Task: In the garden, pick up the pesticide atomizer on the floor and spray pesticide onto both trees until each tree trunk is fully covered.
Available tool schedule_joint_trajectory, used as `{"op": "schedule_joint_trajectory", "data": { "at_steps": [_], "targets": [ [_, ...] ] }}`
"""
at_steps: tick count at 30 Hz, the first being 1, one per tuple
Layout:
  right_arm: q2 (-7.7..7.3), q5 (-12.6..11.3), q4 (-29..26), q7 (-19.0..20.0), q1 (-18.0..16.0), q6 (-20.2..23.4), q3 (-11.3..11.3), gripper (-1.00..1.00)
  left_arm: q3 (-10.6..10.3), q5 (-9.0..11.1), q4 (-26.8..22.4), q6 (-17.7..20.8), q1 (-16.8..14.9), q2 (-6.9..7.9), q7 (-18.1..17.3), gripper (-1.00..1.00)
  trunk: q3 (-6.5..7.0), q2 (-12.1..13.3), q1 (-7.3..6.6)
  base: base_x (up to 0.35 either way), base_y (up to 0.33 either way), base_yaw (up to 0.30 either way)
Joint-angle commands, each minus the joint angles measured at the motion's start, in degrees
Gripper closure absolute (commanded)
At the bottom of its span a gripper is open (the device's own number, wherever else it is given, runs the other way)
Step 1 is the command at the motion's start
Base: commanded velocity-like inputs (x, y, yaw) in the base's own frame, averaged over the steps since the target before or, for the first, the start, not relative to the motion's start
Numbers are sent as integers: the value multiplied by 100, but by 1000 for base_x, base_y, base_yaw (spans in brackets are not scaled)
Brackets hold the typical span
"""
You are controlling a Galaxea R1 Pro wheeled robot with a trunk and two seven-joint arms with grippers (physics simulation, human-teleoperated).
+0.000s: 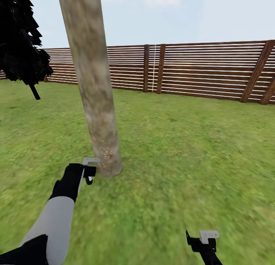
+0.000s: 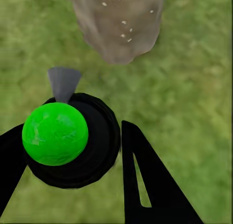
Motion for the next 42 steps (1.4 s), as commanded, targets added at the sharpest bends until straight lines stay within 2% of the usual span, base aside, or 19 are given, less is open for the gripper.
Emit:
{"op": "schedule_joint_trajectory", "data": {
  "at_steps": [1, 3, 6, 8, 10, 13, 18, 22, 23, 25, 27, 29, 31, 33, 35, 37, 38, 39, 42],
  "targets": [
    [0, 0, 17, 0, 2, 0, -1, -100, -13, 5, -60, 19, 6, 13, -109, 100, 0, 0, 0, 0, 0, 0],
    [0, 0, 29, 0, -1, 0, -1, -100, -43, -1, -225, 85, 31, -33, -240, 100, 0, 0, 0, -20, 0, 0],
    [0, 0, 32, 0, 2, 0, -1, -100, -60, -6, -338, 154, 19, -226, -287, 100, 0, 0, 0, -260, 0, 0],
    [0, 0, 33, 0, 3, 0, -1, -100, -190, -1, -349, 163, 7, -307, -291, 100, 0, 0, 0, -326, 0, 0],
    [0, 0, 34, 0, 2, 0, -1, -100, -352, 0, -363, 185, -1, -330, -298, 100, 0, 0, 0, -210, 0, 0],
    [0, 0, 34, 0, 0, 0, -1, -100, -420, 8, -523, 291, -60, -321, -301, 100, 0, 0, 0, -53, 0, 0],
    [0, 0, 34, 0, -1, 0, -1, -100, -393, 297, -690, 661, -243, -223, -301, 100, 0, 0, 0, -3, 0, 0],
    [0, 0, 34, 0, -1, 0, -1, -100, -408, 364, -819, 997, -246, -98, -309, 100, 0, 0, 0, 0, 0, 0],
    [0, 0, 34, 0, -1, 0, -1, -100, -425, 367, -829, 1031, -246, -122, -309, 100, 0, 0, 0, 0, 0, 0],
    [0, 0, 34, 0, -1, 0, -1, -100, -497, 376, -829, 1056, -245, -270, -310, 100, 0, 0, 0, 0, 0, 0],
    [0, 0, 34, 0, -1, 0, -1, -100, -709, 418, -830, 1068, -258, -382, -316, 100, 0, 0, 0, 0, 0, 0],
    [0, 0, 34, 0, -2, 0, -1, -100, -896, 656, -828, 1234, -360, -402, -311, 100, 0, 0, 0, 0, 0, 0],
    [0, 0, 34, 0, 1, 0, -1, -100, -953, 894, -833, 1444, -445, -371, -310, 100, 0, 0, 0, 0, 0, 0],
    [0, 0, 34, 0, 0, 0, -1, -100, -967, 1031, -835, 1538, -485, -332, -303, 100, 0, 0, 0, 0, 0, 0],
    [0, 0, 34, 3, 0, 0, -1, -100, -944, 1053, -836, 1566, -502, -195, -302, 100, 0, 0, 0, 0, 0, 0],
    [0, 0, 34, 2, 0, 0, -1, -100, -934, 1072, -833, 1580, -540, 44, -303, 100, 0, 0, 0, 0, 0, 0],
    [0, 0, 34, 4, -1, 0, -1, -100, -930, 1073, -827, 1587, -581, 241, -303, 100, 0, 0, 0, 0, 0, 0],
    [0, 0, 34, 2, 0, 0, -1, -100, -929, 1073, -814, 1588, -606, 317, -302, 100, 0, 0, 0, 0, 0, 0],
    [-1, 0, 34, 1, -1, 0, -1, -100, -956, 1078, -806, 1588, -599, 338, -301, 100, 0, 0, 0, 0, 0, 0]
  ]
}}
